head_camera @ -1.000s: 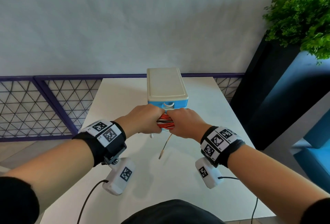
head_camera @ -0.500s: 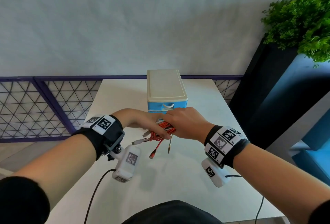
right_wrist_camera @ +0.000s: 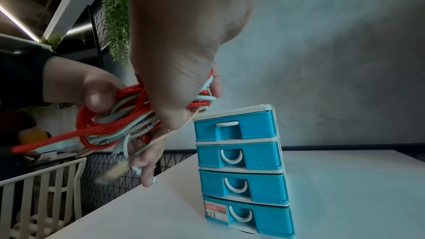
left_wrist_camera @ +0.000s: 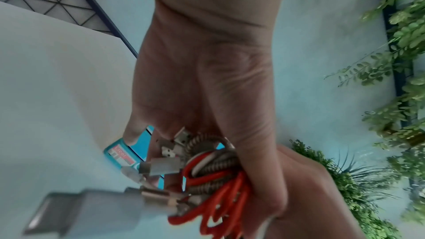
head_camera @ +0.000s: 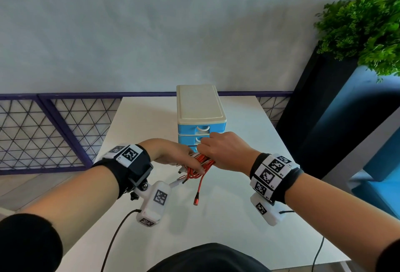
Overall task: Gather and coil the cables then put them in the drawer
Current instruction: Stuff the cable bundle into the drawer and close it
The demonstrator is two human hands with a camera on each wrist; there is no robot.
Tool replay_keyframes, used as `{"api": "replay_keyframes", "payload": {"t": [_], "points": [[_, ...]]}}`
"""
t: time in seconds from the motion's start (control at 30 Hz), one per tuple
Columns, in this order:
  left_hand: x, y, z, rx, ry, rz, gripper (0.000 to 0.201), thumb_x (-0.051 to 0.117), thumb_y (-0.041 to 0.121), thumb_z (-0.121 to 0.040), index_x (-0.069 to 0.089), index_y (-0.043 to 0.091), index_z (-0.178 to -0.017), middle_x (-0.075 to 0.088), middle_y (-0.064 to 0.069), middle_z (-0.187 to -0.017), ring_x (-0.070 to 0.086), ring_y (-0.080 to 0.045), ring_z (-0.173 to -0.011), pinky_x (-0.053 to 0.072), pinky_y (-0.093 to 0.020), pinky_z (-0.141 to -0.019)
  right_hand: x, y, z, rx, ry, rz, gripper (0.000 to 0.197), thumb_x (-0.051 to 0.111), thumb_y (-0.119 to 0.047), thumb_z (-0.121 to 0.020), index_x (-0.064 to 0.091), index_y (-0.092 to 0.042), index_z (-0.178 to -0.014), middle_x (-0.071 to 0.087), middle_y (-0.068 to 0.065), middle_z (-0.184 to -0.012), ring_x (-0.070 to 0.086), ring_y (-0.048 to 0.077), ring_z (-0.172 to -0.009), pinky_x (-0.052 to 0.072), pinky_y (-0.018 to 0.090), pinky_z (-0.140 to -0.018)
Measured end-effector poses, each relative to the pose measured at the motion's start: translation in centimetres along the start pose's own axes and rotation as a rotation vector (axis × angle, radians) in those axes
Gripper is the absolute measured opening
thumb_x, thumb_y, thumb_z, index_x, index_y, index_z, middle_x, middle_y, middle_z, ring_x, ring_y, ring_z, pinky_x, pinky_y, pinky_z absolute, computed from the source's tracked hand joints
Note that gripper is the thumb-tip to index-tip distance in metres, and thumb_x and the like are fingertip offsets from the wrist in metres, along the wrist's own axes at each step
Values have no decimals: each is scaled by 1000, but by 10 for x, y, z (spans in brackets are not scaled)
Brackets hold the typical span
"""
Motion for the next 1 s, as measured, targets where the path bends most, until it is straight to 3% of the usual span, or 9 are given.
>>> {"api": "replay_keyframes", "payload": {"t": [0.1, 0.2, 0.37, 0.47, 0.53, 0.63, 0.73, 0.87, 1.0], "points": [[-9, 0, -4, -29, 170, -149, 43, 64, 47, -70, 63, 13, -97, 65, -10, -94, 55, -17, -84, 46, -35, -94, 3, 3, -1, 58, -66, 22, 16, 63, -21, -87, 59, -17, -102, 63, -1, -91, 61, 22, -78, 35, 30, -51], [-12, 5, -4, 7, 269, -242, 36, 61, 40, -76, 64, 16, -103, 69, -10, -103, 58, -18, -85, 50, -39, -89, 2, 1, -3, 118, -118, 21, 24, 57, -20, -91, 53, -17, -114, 61, 0, -104, 60, 22, -90, 39, 31, -59], [-10, 7, -2, 57, 263, -269, 28, 62, 34, -81, 65, 17, -104, 70, -6, -101, 64, -21, -89, 51, -34, -85, 2, 2, -3, 137, -196, -16, 19, 55, -18, -86, 53, -17, -105, 62, -2, -93, 62, 22, -82, 43, 32, -64], [-5, 6, -3, 71, 224, -261, 16, 63, 35, -83, 64, 25, -95, 69, 4, -91, 63, -13, -84, 49, -23, -77, 5, 1, -3, 126, -251, -88, 12, 55, -20, -85, 51, -21, -96, 57, -5, -82, 62, 20, -77, 44, 30, -65], [-3, 5, -4, 86, 199, -256, 7, 63, 35, -82, 62, 32, -89, 67, 8, -87, 62, -12, -82, 48, -22, -78, 8, 1, -2, 129, -283, -152, 16, 57, -19, -83, 51, -21, -98, 60, -5, -86, 62, 20, -79, 50, 32, -68], [0, 2, -6, 94, 179, -259, 9, 63, 32, -82, 61, 33, -90, 67, 8, -89, 63, -12, -84, 49, -24, -80, 12, 0, 1, 134, -349, -227, 27, 60, -23, -80, 51, -21, -106, 61, -5, -95, 61, 20, -84, 51, 34, -72], [2, 1, -7, 102, 154, -246, 6, 62, 26, -82, 62, 32, -85, 67, 9, -82, 63, -8, -75, 49, -23, -75, 16, -5, 0, 142, -284, -232, 30, 60, -28, -81, 51, -20, -109, 62, -3, -100, 61, 21, -88, 51, 35, -73], [-3, -4, -9, 68, 183, -230, 14, 63, 31, -77, 66, 25, -90, 71, -1, -92, 64, -15, -80, 52, -32, -83, 21, -6, 0, 155, -113, -153, 18, 54, -27, -89, 55, -15, -102, 64, 2, -94, 62, 25, -84, 45, 35, -65], [-13, 5, -9, 31, 242, -330, 8, 65, 35, -78, 59, 34, -83, 67, 4, -89, 61, -14, -80, 50, -29, -76, 24, 1, -2, 195, -111, -152, 17, 51, -22, -91, 57, -14, -104, 66, 3, -99, 63, 26, -89, 43, 34, -66]]}}
Point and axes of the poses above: each hand's wrist, its own z-axis away from the middle knuckle, its own x-axis out of the palm, y = z × x, the point moved 5 cm from there along -z, towards the middle knuckle
